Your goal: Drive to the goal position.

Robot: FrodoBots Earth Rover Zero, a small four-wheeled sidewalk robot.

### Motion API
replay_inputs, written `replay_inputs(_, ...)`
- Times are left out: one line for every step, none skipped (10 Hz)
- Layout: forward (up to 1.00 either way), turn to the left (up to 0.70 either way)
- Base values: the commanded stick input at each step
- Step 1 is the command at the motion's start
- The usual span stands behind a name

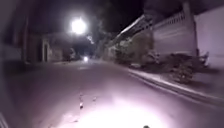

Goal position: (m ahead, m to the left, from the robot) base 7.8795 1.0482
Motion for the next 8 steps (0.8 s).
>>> replay_inputs(0.7,0.0)
replay_inputs(0.7,0.0)
replay_inputs(0.7,0.0)
replay_inputs(0.7,0.33)
replay_inputs(0.7,0.21)
replay_inputs(0.7,0.09)
replay_inputs(0.7,0.0)
replay_inputs(0.7,0.0)
